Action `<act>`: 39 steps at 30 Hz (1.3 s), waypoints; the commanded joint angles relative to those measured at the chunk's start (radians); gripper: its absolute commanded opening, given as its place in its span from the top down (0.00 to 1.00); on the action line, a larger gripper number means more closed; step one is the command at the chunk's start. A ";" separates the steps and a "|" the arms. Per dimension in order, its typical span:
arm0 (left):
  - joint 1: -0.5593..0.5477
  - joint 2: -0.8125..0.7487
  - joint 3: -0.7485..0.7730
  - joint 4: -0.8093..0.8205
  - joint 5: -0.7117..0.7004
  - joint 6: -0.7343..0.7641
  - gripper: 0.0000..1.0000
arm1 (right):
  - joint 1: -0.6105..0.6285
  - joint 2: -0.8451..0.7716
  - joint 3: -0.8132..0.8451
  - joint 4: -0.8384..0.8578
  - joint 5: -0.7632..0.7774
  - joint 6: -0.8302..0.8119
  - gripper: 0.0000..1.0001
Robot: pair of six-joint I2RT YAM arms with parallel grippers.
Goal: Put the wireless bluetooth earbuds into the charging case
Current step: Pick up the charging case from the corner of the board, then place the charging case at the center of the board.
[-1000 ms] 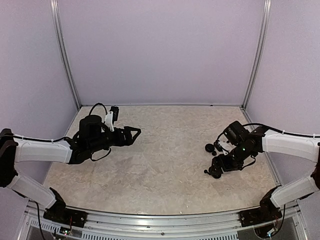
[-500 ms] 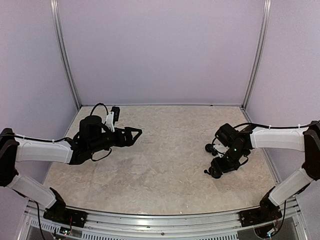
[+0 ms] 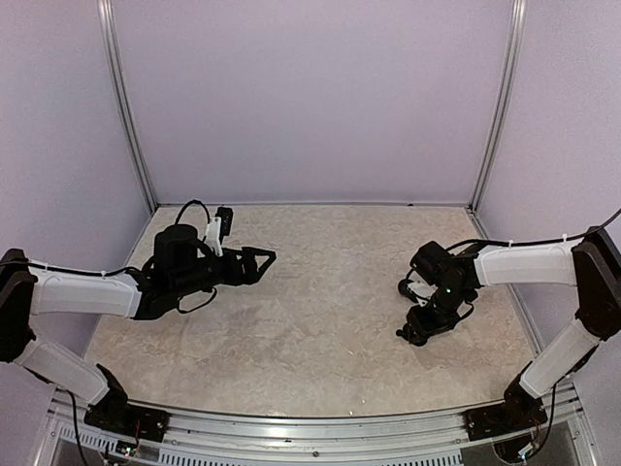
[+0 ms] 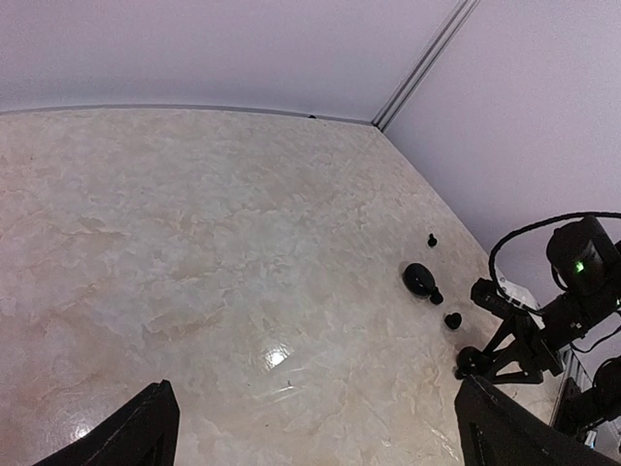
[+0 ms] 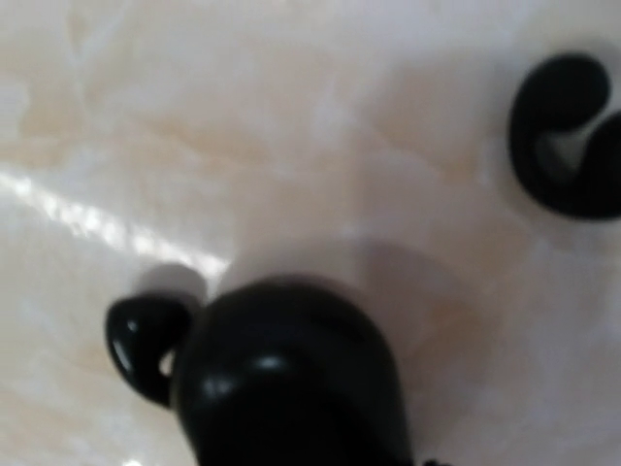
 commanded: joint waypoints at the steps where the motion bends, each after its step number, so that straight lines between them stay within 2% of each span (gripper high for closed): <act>1: -0.006 0.001 -0.015 0.029 0.007 0.015 0.01 | 0.008 0.028 0.030 0.019 0.009 -0.011 0.52; 12: -0.005 -0.012 -0.018 0.022 -0.010 0.021 0.01 | 0.006 0.034 0.039 0.008 0.037 -0.003 0.65; 21: -0.005 -0.028 -0.035 0.038 -0.022 0.000 0.01 | 0.024 -0.021 0.236 -0.047 0.004 -0.005 0.68; 39: 0.017 -0.096 -0.105 0.034 -0.048 -0.034 0.01 | 0.245 0.372 0.468 0.158 -0.102 -0.012 0.70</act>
